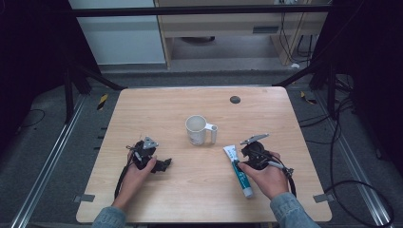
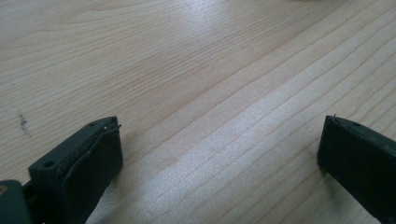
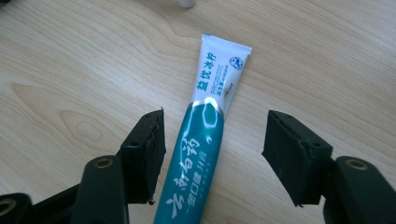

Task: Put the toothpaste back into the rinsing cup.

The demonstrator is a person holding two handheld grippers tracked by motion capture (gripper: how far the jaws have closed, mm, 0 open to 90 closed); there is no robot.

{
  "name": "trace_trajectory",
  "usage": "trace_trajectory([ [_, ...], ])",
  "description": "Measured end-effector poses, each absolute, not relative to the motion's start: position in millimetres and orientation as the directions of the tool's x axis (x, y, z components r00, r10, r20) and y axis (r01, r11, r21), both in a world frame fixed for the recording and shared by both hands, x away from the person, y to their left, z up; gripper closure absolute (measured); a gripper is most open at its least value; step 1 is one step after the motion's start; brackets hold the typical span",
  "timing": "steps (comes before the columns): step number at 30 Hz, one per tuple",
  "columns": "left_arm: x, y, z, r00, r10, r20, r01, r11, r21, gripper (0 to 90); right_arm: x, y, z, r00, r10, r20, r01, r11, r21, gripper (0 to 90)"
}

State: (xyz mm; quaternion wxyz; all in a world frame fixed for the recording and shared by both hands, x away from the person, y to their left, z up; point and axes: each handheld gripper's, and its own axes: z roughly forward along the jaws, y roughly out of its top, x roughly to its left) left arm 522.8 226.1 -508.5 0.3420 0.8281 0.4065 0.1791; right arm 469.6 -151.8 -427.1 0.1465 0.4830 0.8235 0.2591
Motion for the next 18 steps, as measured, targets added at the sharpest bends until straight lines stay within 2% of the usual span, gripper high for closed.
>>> trace_trajectory([
  [7,523,226,-508,0.605,0.796,0.019,0.551,-0.435,0.712,0.0,480,-142,-438,-0.495,0.869,0.001,0.733,0.416,0.538,45.3],
  [18,523,226,-508,0.605,0.796,0.019,0.551,-0.436,0.712,0.0,493,-132,-455,-0.488,0.873,0.009,0.757,0.417,0.503,48.3],
])
